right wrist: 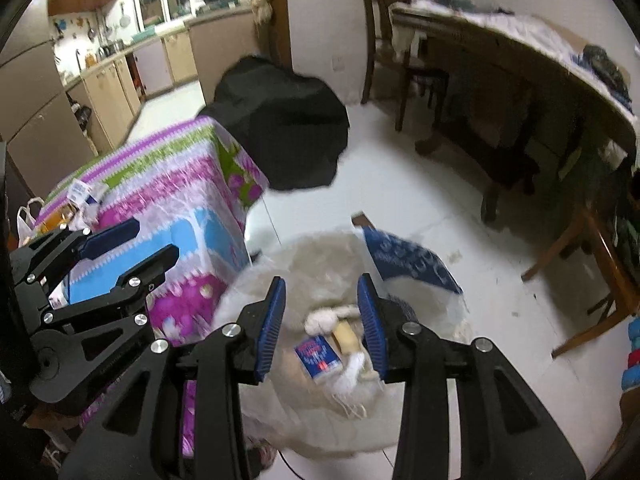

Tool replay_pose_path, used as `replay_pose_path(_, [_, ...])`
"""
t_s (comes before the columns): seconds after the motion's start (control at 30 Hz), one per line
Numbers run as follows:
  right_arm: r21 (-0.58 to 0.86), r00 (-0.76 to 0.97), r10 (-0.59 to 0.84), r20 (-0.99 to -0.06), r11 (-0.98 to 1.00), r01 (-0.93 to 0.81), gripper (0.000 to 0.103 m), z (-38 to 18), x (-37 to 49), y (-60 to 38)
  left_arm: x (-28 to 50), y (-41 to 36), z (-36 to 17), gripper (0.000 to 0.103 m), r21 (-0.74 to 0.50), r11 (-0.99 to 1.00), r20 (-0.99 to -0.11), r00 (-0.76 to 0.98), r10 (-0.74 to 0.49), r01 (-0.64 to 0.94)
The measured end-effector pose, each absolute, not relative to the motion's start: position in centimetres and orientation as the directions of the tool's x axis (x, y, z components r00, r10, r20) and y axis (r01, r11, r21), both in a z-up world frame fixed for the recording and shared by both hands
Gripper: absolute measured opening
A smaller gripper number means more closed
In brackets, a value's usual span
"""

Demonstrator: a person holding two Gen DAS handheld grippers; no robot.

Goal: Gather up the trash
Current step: 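Return both tools to the table toward the sponge and medicine box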

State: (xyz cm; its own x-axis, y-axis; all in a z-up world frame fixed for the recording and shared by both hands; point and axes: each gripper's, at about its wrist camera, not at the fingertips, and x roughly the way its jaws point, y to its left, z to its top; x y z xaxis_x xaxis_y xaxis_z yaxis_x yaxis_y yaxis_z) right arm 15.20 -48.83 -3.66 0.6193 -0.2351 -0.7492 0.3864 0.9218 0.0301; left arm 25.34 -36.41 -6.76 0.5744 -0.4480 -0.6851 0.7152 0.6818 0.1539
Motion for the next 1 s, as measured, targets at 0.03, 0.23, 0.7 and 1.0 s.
replay_pose_path(0.03, [0.036,0.633,-0.235,-0.738,0.922,0.385,0.039,-3.6,15.4,-48.5,25.6,-35.9,-6.6,0.047,0.158,0.696,-0.678,0.589,-0.439,0.701])
replay_pose_path(0.23, [0.085,0.705,-0.205,-0.679,0.932,0.353,0.041,-3.7,16.9,-45.4,27.2,-31.6,-6.6,0.047,0.180,0.777,-0.651,0.665,-0.366,0.604])
replay_pose_path(0.7, [0.049,0.750,-0.097,-0.654,0.984,0.170,0.053,-5.3,21.3,-35.8,30.8,-19.2,-7.0,0.047,0.114,0.900,-0.645,0.721,-0.254,0.420])
replay_pose_path(1.0, [0.075,0.731,0.061,-0.679,0.997,-0.013,0.059,-7.4,23.8,-28.3,32.5,-8.3,-6.6,0.047,0.073,0.952,-0.638,0.748,-0.185,0.297])
